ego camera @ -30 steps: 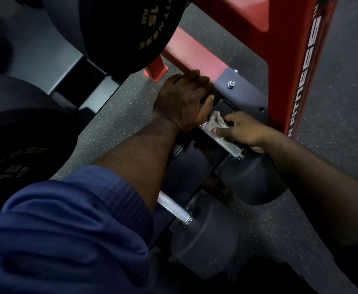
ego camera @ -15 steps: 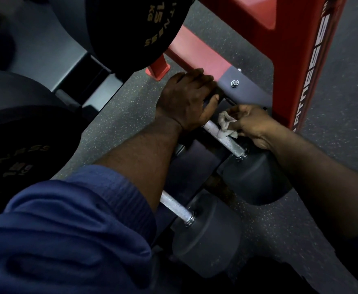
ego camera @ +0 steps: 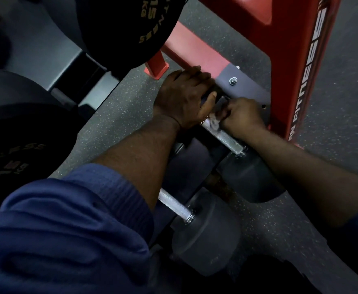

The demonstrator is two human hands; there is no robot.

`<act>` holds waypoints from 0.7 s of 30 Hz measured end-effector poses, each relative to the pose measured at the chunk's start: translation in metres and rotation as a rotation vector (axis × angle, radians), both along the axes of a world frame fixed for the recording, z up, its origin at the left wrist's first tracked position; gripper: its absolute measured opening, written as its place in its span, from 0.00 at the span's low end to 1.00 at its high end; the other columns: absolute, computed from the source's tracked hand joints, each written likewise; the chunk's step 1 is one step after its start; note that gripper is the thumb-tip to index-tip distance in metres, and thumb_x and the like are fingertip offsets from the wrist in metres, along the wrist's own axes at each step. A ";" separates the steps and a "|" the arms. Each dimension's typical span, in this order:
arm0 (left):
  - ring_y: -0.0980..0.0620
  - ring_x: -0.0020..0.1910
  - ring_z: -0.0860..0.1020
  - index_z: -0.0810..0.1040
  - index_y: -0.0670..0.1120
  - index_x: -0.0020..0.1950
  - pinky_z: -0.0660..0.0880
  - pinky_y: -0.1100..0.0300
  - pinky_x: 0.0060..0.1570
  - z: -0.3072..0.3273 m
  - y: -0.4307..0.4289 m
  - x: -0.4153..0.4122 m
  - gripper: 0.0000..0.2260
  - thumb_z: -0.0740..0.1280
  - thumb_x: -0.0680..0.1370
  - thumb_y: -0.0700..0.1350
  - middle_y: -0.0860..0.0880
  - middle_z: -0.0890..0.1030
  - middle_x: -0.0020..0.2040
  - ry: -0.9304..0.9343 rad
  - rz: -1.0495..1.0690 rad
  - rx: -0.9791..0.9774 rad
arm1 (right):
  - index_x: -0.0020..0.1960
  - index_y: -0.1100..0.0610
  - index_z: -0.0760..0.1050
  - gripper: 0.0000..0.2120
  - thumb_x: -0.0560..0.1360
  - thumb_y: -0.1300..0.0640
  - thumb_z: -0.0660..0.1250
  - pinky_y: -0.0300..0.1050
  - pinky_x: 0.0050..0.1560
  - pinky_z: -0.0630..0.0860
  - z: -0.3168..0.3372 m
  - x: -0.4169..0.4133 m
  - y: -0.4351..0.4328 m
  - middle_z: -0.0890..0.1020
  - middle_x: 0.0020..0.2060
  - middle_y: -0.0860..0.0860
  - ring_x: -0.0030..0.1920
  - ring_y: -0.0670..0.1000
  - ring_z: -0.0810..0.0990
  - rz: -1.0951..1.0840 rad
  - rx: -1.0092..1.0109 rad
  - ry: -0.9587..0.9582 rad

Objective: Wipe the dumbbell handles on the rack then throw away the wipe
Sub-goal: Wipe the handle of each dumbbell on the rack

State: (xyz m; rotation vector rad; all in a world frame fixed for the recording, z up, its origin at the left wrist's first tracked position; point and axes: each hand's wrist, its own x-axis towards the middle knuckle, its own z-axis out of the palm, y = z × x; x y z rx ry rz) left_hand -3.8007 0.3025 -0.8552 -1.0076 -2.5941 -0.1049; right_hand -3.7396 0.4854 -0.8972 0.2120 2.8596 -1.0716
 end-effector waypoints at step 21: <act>0.45 0.69 0.78 0.84 0.48 0.63 0.71 0.47 0.65 0.002 0.001 0.004 0.19 0.63 0.81 0.56 0.49 0.84 0.64 0.047 0.001 0.022 | 0.48 0.53 0.87 0.06 0.71 0.58 0.75 0.42 0.50 0.80 0.033 0.012 0.023 0.87 0.44 0.53 0.49 0.53 0.86 0.380 0.337 -0.510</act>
